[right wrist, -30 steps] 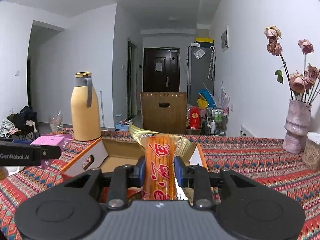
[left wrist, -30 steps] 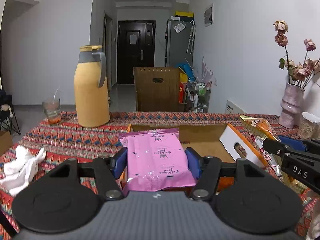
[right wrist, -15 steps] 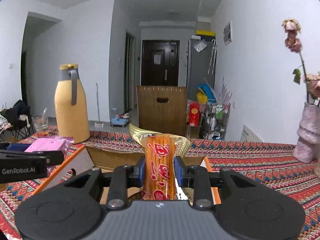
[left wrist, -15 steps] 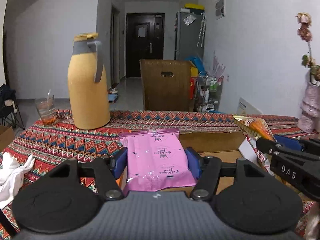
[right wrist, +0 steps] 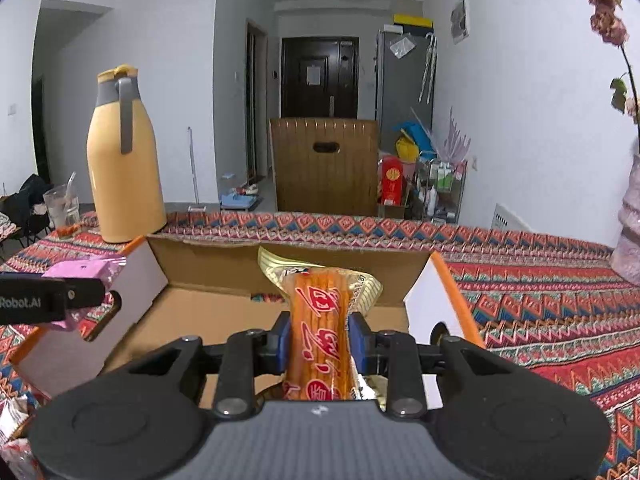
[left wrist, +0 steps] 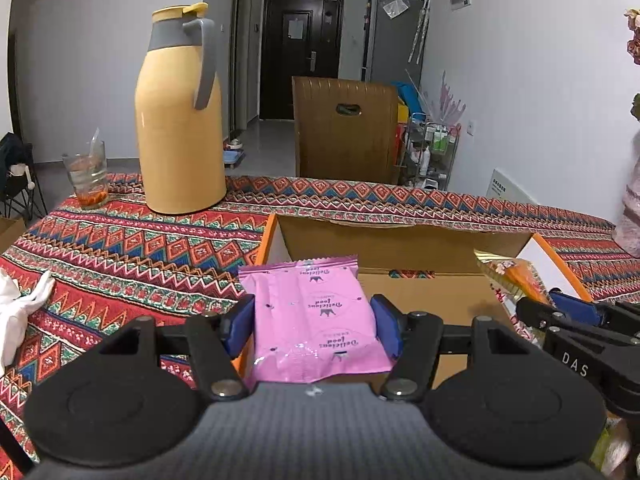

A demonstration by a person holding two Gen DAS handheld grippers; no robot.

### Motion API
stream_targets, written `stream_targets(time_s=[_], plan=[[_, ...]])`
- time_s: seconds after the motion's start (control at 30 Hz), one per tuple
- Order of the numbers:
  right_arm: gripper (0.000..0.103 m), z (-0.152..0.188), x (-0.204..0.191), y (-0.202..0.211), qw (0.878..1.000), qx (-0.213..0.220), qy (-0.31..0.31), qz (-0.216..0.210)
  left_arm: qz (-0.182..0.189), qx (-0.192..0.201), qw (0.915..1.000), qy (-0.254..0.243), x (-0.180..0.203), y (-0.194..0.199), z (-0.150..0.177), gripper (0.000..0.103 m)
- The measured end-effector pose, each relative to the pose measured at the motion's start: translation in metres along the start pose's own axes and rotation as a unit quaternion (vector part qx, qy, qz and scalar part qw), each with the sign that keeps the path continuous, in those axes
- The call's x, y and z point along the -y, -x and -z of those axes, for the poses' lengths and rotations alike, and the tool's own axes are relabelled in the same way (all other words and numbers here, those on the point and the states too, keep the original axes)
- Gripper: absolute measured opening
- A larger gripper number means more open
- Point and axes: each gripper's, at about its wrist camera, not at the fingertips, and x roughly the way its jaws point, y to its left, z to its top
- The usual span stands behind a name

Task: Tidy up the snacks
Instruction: 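Lift both packets and carry them over the open cardboard box, then open both tools to drop the packets into the box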

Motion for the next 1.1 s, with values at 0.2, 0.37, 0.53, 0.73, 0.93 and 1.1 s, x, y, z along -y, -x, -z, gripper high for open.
stream_targets(time_s=[0.2,0.37,0.53,0.73,0.93,1.1], plan=[[0.059,0.001,0.002,0.005,1.000,-0.002,-0.007,-0.002,0.007,0.019,0.9998,0.009,-0.002,0.013,0.000,0.092],[0.103,-0.002,0.011,0.012,0.999,0.010,-0.031,0.001,0.007,0.040,0.9990,0.020,-0.005,0.025,-0.003,0.103],[0.103,-0.004,0.011,0.017,0.999,0.014,-0.034,0.003,0.008,0.045,0.9988,0.017,-0.003,0.029,-0.004,0.103],[0.103,-0.009,0.011,0.027,0.999,0.026,-0.032,0.006,0.007,0.055,0.9983,0.017,-0.002,0.038,-0.006,0.103],[0.103,-0.016,0.006,0.051,0.998,0.056,-0.025,0.012,0.008,0.078,0.9969,0.007,0.003,0.059,-0.009,0.103],[0.103,-0.019,0.007,0.075,0.997,0.072,-0.022,0.012,0.008,0.088,0.9960,0.000,0.002,0.079,-0.009,0.103]])
